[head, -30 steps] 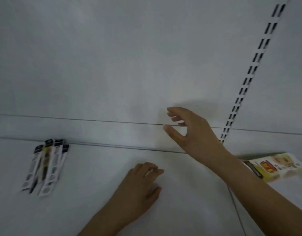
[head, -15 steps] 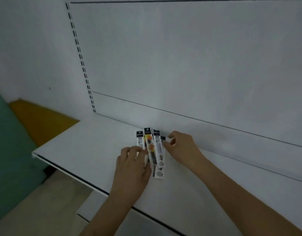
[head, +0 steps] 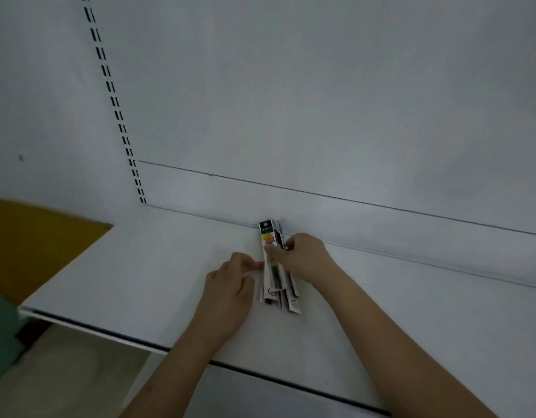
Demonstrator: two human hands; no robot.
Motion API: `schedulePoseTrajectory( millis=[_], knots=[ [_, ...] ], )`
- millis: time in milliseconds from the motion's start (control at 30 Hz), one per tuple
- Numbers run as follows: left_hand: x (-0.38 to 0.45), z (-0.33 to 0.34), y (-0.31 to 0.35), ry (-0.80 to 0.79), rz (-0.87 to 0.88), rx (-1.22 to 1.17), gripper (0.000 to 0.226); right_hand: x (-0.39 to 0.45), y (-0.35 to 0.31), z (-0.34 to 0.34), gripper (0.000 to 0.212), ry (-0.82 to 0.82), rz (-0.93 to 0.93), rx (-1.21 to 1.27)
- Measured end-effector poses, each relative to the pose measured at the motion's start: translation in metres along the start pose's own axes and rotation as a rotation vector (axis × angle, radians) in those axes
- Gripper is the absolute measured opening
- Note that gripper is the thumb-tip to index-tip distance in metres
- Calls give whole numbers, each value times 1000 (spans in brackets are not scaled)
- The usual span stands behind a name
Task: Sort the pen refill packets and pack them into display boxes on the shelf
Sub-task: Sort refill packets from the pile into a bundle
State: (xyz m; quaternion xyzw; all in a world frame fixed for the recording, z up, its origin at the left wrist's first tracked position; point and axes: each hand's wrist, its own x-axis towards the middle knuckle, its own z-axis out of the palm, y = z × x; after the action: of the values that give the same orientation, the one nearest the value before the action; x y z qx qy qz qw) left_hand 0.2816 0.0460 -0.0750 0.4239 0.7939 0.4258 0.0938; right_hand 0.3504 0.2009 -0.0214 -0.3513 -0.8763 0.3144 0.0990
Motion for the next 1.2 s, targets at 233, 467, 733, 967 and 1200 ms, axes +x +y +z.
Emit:
schedulePoseTrajectory(
  millis=[233,467,733,967,1200],
  knots=[
    [0,-3,-2,206,-126,-118,30,0,-22,18,42,-47,-17,-380],
    [-2,-6,-3,188,-58,-51,29,4,-16,12,32,-122,-51,-304],
    [16,-26,25,27,-216,-524,33,-15,-3,-12,11,-29,-274,70],
    [48,-35,70,135,7,-402,9,-22,-5,-26,12,87,-369,290],
    [58,-30,76,16,130,-350,4,-30,17,-35,28,54,-493,282]
  ],
)
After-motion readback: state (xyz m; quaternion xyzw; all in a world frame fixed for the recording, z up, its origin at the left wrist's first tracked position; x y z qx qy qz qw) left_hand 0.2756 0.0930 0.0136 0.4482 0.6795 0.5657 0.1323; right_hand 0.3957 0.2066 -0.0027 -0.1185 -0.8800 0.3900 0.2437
